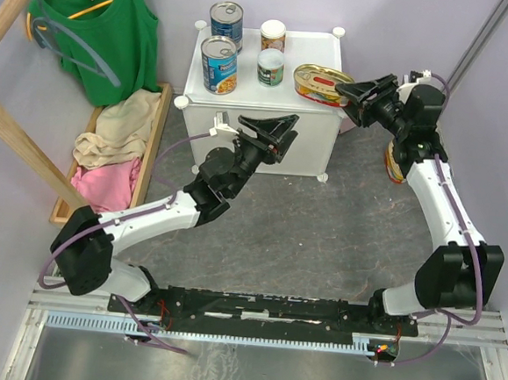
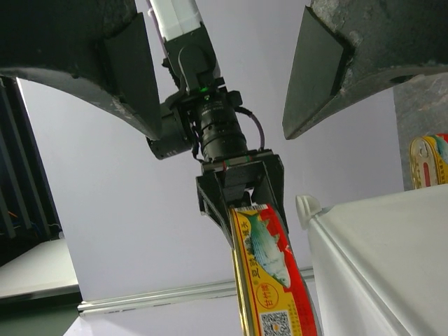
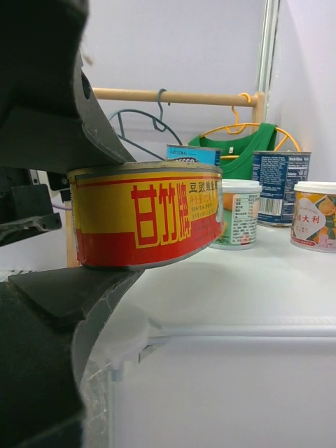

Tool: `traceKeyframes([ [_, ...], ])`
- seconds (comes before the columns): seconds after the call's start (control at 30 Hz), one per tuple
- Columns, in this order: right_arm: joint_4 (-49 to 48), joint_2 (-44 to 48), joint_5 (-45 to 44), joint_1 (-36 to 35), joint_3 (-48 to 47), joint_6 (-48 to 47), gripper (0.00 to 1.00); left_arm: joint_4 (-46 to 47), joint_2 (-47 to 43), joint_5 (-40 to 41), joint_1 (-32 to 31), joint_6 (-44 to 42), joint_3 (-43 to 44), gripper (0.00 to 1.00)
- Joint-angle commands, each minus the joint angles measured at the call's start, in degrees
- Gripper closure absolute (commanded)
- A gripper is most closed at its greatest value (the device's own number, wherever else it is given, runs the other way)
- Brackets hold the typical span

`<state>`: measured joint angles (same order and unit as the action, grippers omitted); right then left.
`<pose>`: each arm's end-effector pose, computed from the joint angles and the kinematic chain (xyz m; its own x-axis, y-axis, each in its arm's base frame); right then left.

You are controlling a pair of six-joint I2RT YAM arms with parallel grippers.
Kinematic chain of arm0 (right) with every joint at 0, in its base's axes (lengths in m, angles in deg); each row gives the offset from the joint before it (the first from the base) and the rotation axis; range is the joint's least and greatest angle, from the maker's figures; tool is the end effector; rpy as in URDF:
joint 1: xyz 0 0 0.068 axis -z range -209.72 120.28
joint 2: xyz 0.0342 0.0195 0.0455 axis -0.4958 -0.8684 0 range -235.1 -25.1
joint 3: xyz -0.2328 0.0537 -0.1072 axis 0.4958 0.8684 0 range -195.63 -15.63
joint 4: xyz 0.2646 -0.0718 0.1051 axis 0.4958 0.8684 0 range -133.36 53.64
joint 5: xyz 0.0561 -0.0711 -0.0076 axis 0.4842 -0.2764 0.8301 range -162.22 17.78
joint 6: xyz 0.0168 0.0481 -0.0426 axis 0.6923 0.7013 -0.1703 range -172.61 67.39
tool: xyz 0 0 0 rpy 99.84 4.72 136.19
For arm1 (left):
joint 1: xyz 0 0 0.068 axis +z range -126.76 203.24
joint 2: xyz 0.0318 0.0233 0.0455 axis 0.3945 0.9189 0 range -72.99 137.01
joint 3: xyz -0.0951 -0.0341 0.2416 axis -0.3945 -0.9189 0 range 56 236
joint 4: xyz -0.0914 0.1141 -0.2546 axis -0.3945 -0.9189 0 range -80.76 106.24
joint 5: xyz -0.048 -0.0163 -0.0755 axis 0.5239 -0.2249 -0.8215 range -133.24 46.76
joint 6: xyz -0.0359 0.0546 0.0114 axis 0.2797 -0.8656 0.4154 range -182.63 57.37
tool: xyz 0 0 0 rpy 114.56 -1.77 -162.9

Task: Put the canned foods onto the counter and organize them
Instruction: Place the canned food on the counter.

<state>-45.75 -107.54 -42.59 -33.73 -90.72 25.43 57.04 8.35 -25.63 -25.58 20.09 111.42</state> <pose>0.3877 0.0532 0.3774 -0.5580 0.8133 -0.1647 -0.0301 0.1785 0.9835 0.2616 -0.2748 0.3271 -0.4991 -0.8653 -0.0455 0.2343 -0.0842 -0.9685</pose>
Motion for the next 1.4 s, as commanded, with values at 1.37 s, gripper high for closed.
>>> traceKeyframes([
  [1.37,14.0,-22.6,14.7,4.1,-34.1,-8.1,0.84,-0.5,-5.4,-1.3,1.3,-5.7,-2.7,0.25],
])
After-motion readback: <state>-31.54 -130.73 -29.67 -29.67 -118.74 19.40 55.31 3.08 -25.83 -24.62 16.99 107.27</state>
